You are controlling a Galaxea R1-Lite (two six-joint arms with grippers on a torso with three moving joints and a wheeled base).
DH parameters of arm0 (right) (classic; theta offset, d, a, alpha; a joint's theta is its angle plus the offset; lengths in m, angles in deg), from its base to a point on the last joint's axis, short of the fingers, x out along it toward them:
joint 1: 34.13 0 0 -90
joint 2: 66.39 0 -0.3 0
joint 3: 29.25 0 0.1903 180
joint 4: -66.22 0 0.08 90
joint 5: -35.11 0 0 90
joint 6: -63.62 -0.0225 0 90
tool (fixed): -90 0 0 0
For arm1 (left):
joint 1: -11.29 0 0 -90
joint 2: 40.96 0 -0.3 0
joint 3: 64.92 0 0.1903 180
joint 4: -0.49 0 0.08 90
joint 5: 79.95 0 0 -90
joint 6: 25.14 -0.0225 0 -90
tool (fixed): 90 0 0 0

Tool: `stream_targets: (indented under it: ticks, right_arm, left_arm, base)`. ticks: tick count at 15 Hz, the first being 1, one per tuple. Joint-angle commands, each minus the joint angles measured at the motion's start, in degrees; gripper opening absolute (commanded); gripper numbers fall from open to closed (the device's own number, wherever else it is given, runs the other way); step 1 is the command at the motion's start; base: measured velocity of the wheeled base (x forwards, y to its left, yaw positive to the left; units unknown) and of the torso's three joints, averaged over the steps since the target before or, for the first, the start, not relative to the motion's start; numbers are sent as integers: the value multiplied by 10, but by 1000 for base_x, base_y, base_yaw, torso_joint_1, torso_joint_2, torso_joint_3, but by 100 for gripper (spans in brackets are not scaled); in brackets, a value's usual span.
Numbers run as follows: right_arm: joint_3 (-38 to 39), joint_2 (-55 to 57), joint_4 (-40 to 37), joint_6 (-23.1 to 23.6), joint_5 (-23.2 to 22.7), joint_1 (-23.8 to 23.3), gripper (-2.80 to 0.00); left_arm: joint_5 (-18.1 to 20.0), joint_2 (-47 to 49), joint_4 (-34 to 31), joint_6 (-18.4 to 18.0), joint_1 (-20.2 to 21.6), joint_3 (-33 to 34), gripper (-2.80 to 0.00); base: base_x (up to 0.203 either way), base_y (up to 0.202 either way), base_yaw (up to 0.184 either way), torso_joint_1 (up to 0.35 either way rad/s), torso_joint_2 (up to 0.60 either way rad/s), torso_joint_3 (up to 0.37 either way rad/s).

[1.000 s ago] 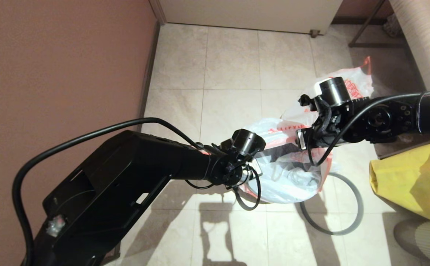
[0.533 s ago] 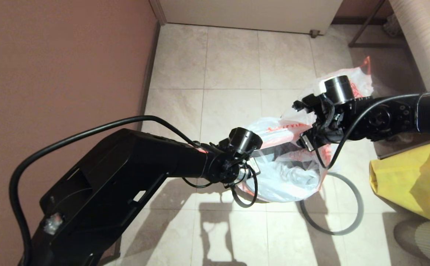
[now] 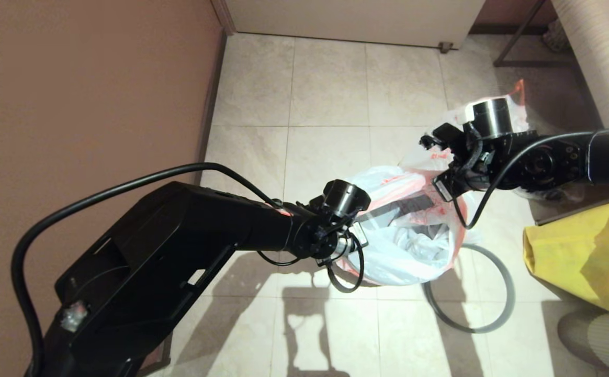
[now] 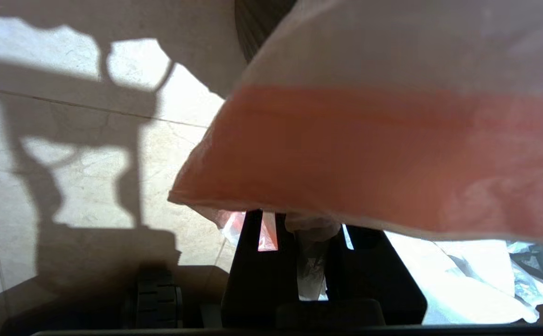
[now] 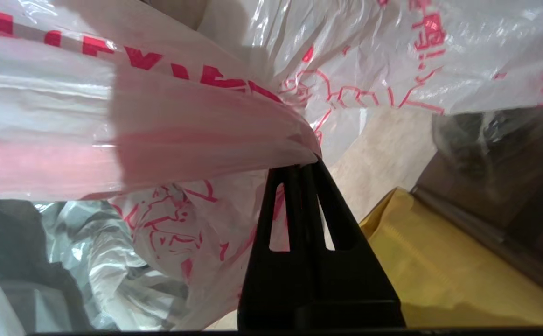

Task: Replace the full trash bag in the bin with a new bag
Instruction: Put the new garbage bag on the trash can

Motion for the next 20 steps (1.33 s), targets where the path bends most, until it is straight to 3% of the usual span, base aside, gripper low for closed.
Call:
stream_targets:
  ticks: [1, 7, 10, 13, 14, 17, 20]
  right_arm:
    - [-2, -1, 6, 0, 1, 2, -280]
    - [-24, 21, 67, -34, -5, 3, -280]
    - [-97, 76, 76, -68, -5, -16, -280]
    - [-185, 131, 44, -113, -17, -39, -280]
    - [-188, 133, 40, -119, -39, -43, -280]
    - [-188, 115, 33, -130, -42, -38, -280]
    - [-188, 100, -25, -146, -46, -27, -280]
  left_arm:
    - [-1, 1, -1, 3, 0, 1, -280]
    - [-1, 1, -1, 3, -2, 4, -280]
    - [5, -5, -1, 4, -2, 7, -280]
    - [6, -26, 1, 5, 0, 16, -280]
    - [9, -31, 2, 5, 0, 19, -280]
    - [13, -34, 2, 6, 7, 18, -280]
    - [15, -68, 3, 14, 12, 26, -280]
  base:
    - [0, 0, 0, 0, 0, 0]
    - [0, 0, 0, 0, 0, 0]
    - [0, 0, 0, 0, 0, 0]
    - [0, 0, 0, 0, 0, 0]
    - [0, 0, 0, 0, 0, 0]
    - [0, 0, 0, 0, 0, 0]
    - [0, 0, 0, 0, 0, 0]
